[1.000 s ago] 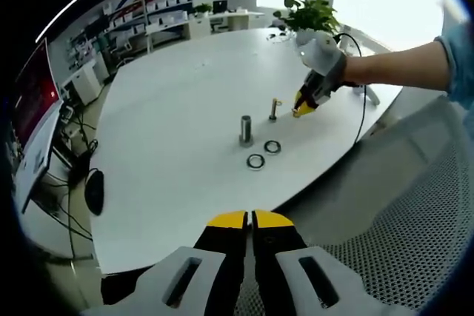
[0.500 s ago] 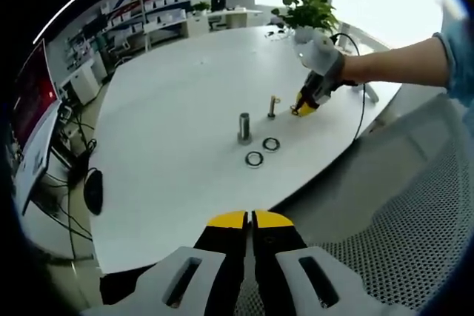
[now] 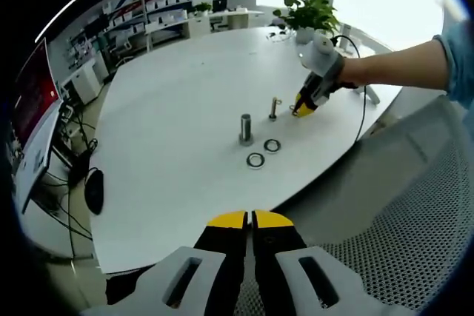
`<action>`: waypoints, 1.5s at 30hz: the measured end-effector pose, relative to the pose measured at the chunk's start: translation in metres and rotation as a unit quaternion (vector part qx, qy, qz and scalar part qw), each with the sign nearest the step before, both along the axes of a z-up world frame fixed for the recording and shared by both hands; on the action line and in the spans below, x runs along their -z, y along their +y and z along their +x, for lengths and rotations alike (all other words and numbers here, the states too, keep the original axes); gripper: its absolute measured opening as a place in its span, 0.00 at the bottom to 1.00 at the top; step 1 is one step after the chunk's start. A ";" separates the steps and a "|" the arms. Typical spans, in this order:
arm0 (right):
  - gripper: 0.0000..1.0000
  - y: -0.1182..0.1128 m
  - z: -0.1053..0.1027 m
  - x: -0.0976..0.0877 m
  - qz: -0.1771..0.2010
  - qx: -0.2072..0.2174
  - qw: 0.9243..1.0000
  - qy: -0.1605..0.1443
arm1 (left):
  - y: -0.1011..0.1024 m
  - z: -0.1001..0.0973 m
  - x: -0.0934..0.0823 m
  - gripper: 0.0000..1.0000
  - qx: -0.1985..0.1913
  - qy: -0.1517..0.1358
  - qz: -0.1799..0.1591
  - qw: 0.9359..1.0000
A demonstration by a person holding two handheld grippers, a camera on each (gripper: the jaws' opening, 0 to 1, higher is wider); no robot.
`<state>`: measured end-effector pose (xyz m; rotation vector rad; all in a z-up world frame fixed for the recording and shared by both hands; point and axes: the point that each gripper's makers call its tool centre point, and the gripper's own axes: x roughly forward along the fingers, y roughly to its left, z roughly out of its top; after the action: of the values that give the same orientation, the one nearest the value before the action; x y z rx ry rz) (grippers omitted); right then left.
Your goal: Place the washer onto the threaded stud by aligning its center hole with the stud, sliding it down to the base, and recovering from edge contact or off-axis alignment until the washer reaches the visible bottom stop.
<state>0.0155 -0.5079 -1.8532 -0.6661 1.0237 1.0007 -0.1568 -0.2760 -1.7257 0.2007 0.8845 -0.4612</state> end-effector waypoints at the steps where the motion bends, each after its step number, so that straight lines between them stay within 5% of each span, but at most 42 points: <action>1: 0.16 0.000 0.001 0.001 0.000 -0.001 1.000 0.000 | 0.000 0.000 0.000 0.00 0.000 0.000 0.000 1.000; 20: 0.14 0.003 -0.007 -0.003 -0.003 -0.011 1.000 -0.008 | 0.000 0.000 0.000 0.00 -0.001 0.000 0.001 1.000; 28: 0.14 0.015 -0.001 -0.024 0.025 -0.004 1.000 -0.016 | 0.000 0.000 0.000 0.00 -0.001 -0.001 0.001 1.000; 30: 0.04 0.019 -0.001 -0.030 0.039 -0.007 0.999 -0.013 | 0.000 0.000 0.000 0.00 -0.001 -0.001 0.001 1.000; 31: 0.03 0.025 0.009 -0.036 0.051 -0.004 0.998 -0.039 | 0.000 0.000 0.000 0.00 -0.001 -0.001 0.001 1.000; 32: 0.03 0.023 0.003 -0.038 0.046 -0.004 0.999 -0.024 | 0.000 0.000 -0.001 0.00 -0.001 -0.002 0.001 1.000; 40: 0.03 0.021 0.004 -0.035 0.029 -0.006 0.999 -0.022 | 0.000 0.001 -0.001 0.00 -0.001 -0.004 -0.001 1.000; 45: 0.13 0.027 0.006 -0.031 0.025 -0.013 0.999 -0.017 | 0.000 0.001 -0.001 0.00 -0.002 -0.005 -0.001 1.000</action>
<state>0.0211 -0.4806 -1.8225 -0.6546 0.9600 1.0323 -0.1557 -0.2760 -1.7244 0.1989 0.8746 -0.4579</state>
